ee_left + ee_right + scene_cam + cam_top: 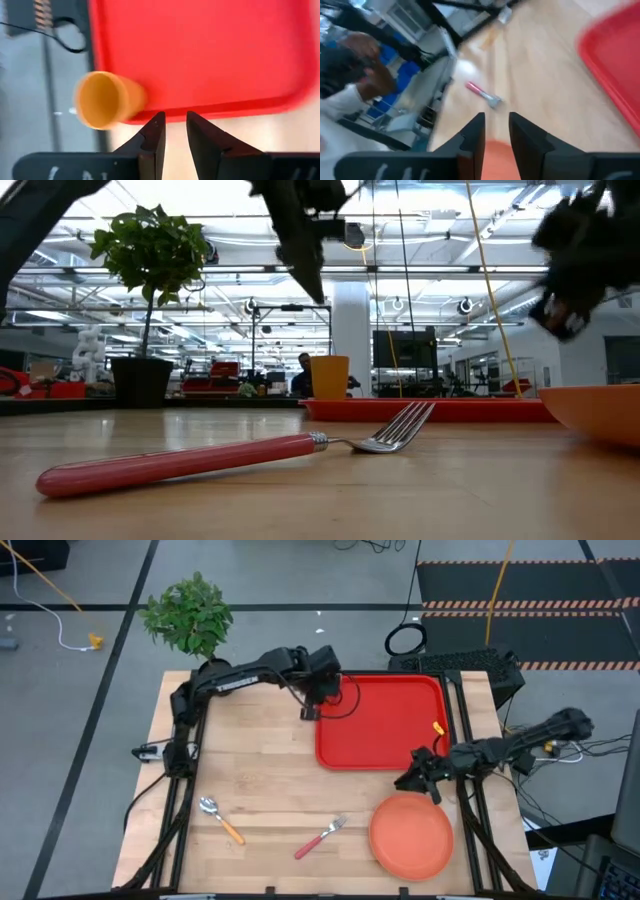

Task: Pick and place plate/cup/fork/spoon on tray
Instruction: Put the orange plate to the bottom right of the yellow cup on the red tray

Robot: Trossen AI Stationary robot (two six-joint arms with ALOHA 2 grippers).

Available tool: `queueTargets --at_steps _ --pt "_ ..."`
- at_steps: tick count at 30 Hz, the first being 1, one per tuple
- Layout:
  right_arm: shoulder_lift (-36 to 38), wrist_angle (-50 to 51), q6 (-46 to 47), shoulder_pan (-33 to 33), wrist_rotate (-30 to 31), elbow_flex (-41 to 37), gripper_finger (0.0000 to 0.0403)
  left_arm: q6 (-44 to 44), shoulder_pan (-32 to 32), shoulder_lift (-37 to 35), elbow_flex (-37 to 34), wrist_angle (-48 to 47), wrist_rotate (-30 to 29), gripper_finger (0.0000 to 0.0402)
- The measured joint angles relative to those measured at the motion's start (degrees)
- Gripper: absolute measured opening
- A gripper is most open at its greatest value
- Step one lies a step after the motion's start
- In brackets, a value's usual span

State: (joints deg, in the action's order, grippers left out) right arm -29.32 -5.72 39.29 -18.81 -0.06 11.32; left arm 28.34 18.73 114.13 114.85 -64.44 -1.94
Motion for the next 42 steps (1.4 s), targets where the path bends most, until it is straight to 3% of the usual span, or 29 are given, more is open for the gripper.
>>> queueTargets --at_steps 4,8,17,22,31,42 --pt "-9.54 6.1 -0.81 -8.15 6.35 7.69 0.0082 -10.5 -5.29 -2.37 -0.01 -8.28 5.94 0.0081" --pt "-19.93 11.15 -1.49 -16.59 9.18 16.52 0.0083 -16.79 -13.88 -2.56 -2.06 -10.69 5.1 0.0081" --pt "-40.95 22.49 5.88 -31.9 10.36 32.37 0.0084 -27.56 -35.23 -2.2 -8.33 -3.12 -6.35 0.0081" --pt "-49.01 24.84 9.27 -38.04 9.24 39.52 0.011 -34.52 -43.37 -2.24 -9.48 5.59 -11.4 0.0081" --pt "-59.29 25.54 13.17 -43.34 10.38 45.5 0.018 -39.31 -50.44 -2.27 -10.19 15.31 -17.17 0.0081" --pt "-66.51 25.83 13.74 -45.19 13.83 49.16 0.0164 -43.73 -52.21 -2.27 -15.85 18.89 -21.01 0.0081"
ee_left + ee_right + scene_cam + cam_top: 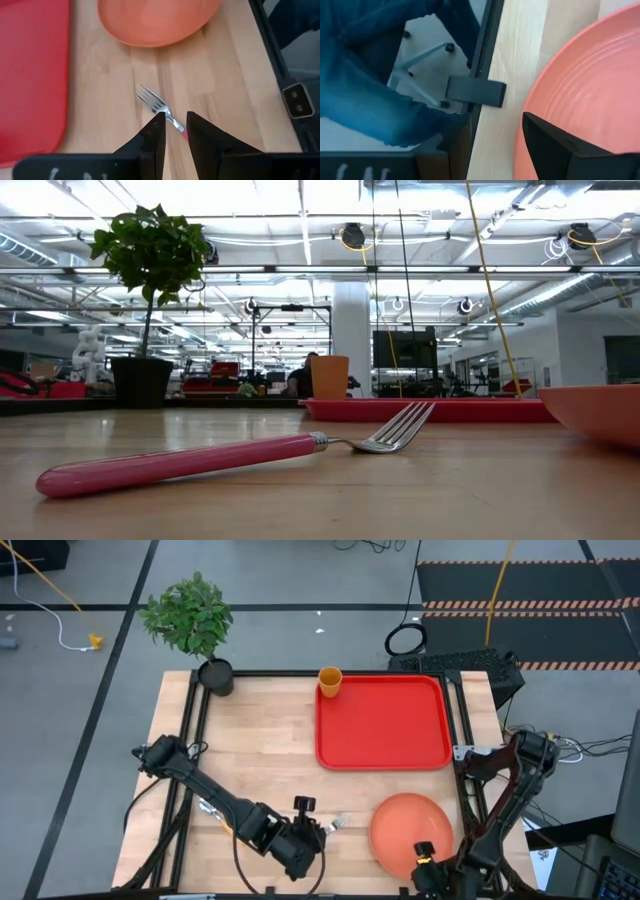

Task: Pick and place plate/cup/fork/spoon on tray
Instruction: Put the orange plate to the bottom right of the yellow cup on the red tray

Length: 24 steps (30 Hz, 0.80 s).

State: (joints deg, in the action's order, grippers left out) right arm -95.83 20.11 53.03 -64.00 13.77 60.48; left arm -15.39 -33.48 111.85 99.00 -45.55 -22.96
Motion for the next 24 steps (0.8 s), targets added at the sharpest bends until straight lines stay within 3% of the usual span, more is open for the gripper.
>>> queueTargets --at_steps 10,24 --pt "-1.87 5.56 4.75 0.69 2.88 2.98 0.0125 -2.82 0.06 0.0 -6.19 5.17 0.29 0.0081" --pt "-5.51 5.45 6.31 2.42 4.19 2.9 0.0046 -1.57 -1.76 0.0 -6.68 9.91 0.31 0.0081"
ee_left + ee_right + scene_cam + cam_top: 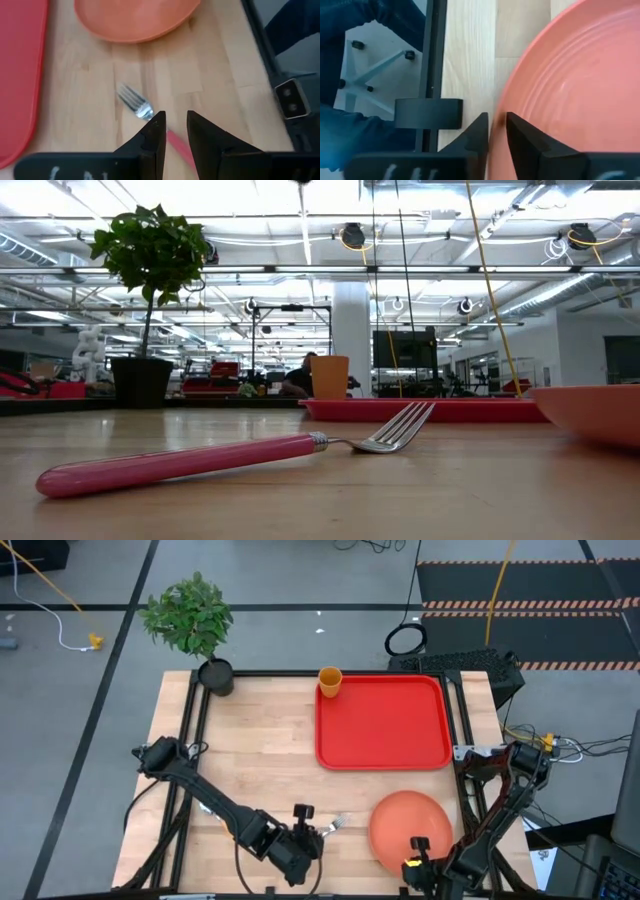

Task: Pick and place plate/cup/fork/spoon on tray
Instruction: Put the orange plate to the bottom right of the yellow cup on the red tray

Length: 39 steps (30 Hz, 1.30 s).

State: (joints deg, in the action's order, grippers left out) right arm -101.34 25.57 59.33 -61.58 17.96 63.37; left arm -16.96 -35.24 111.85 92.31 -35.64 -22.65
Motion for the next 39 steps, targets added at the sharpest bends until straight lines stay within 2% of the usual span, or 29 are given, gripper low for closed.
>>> queueTargets --at_steps 4,12,26,39 --pt "0.04 0.02 0.0 0.4 0.07 0.0 0.0008 0.21 -0.42 0.0 0.0 0.6 -0.4 0.0081" --pt "1.52 1.86 1.28 0.67 -0.09 2.11 0.0003 2.22 -0.58 0.0 0.02 1.58 -0.51 0.0081" --pt "1.81 31.48 -1.79 2.03 3.04 19.78 0.0 7.86 -0.1 0.0 0.02 1.05 -0.53 0.0081" --pt "4.58 34.72 -9.58 6.09 1.42 21.11 0.0 9.59 -0.1 0.0 0.02 -0.27 -0.53 0.0081"
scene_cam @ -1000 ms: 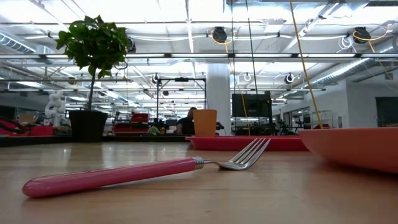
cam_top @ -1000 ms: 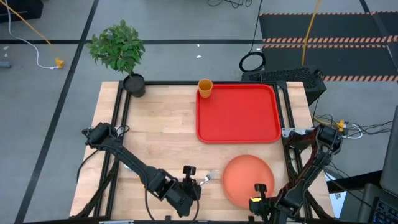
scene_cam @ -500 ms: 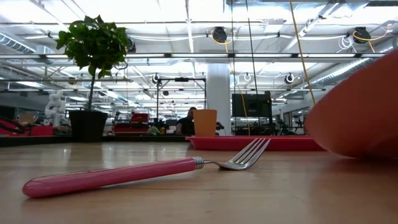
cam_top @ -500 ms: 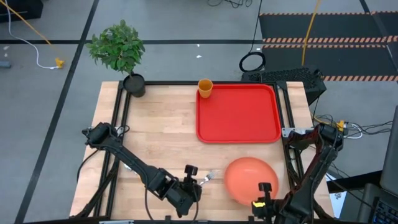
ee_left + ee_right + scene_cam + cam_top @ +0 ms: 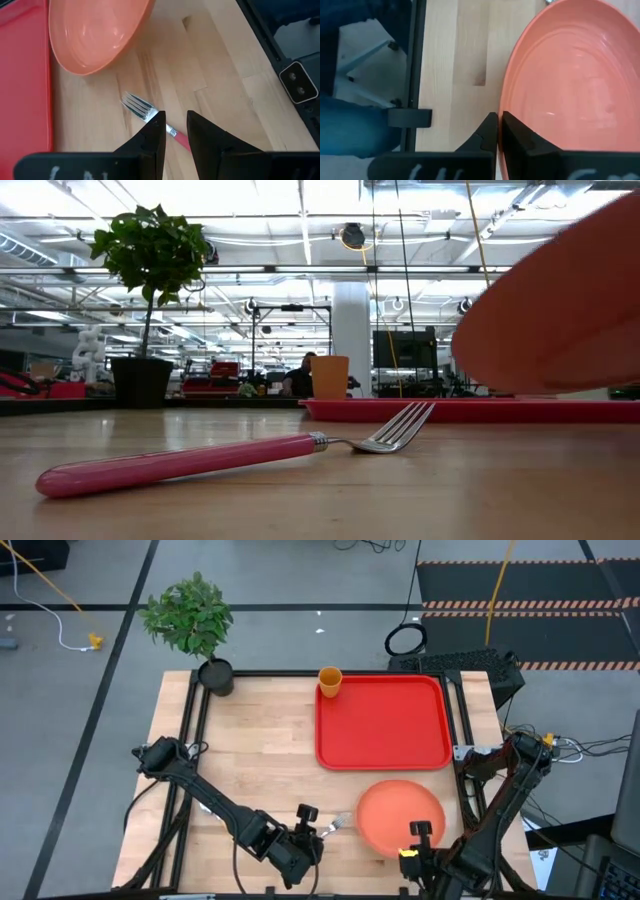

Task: Pick and place plate/cup/fork/spoon on tray
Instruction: Put the orange plate to the bottom right of the yellow cup on the red tray

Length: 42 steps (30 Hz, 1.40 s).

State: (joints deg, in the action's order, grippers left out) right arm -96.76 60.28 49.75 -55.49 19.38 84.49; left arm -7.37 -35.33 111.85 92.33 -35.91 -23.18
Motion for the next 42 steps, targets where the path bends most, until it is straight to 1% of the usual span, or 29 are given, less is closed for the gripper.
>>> queueTargets --at_steps 3,7,12,17,19,22,29,32,37,42 --pt "1.75 0.02 -1.2 0.41 0.27 0.0 0.0 -0.61 0.0 0.0 0.0 -0.39 0.0 0.0081" --pt "3.8 1.03 -2.93 1.06 2.21 0.0 0.0 -2.34 0.0 0.0 0.02 -0.58 0.0 0.0081" --pt "5.88 4.6 -4.9 2.45 5.93 0.02 0.0 -3.87 -0.07 0.0 0.02 -0.66 0.0 0.0081" --pt "7.33 8.38 -9.24 5.28 9.64 0.02 0.0 -4.78 -0.07 0.0 0.02 -0.54 -0.96 0.0081" --pt "7.46 9.11 -12.21 7.04 11.93 0.02 0.0 -5.16 -0.07 0.0 0.02 -0.36 -1.37 0.0081" --pt "7.44 8.96 -16.83 10.36 13.59 0.02 0.0 -5.51 -0.07 0.0 0.02 0.1 -2.21 0.0081" --pt "7.44 8.1 -25.05 19.27 13.84 -1.78 0.0 -6.73 -0.07 0.0 0.02 0.4 -2.88 0.0081" --pt "7.46 6.61 -27.22 23.11 13.82 -4.53 0.0 -6.52 -0.07 0.0 0.02 0.91 -2.97 0.0081" --pt "7.42 1.41 -30.58 28.98 13.7 -10.41 0.0 -4.79 -0.07 0.0 0.02 2.33 -3.0 0.0081" --pt "7.42 -7.76 -37.61 34.43 13.5 -16.97 0.0 -4.33 0.0 0.0 0.02 2.96 -3.01 0.0081"
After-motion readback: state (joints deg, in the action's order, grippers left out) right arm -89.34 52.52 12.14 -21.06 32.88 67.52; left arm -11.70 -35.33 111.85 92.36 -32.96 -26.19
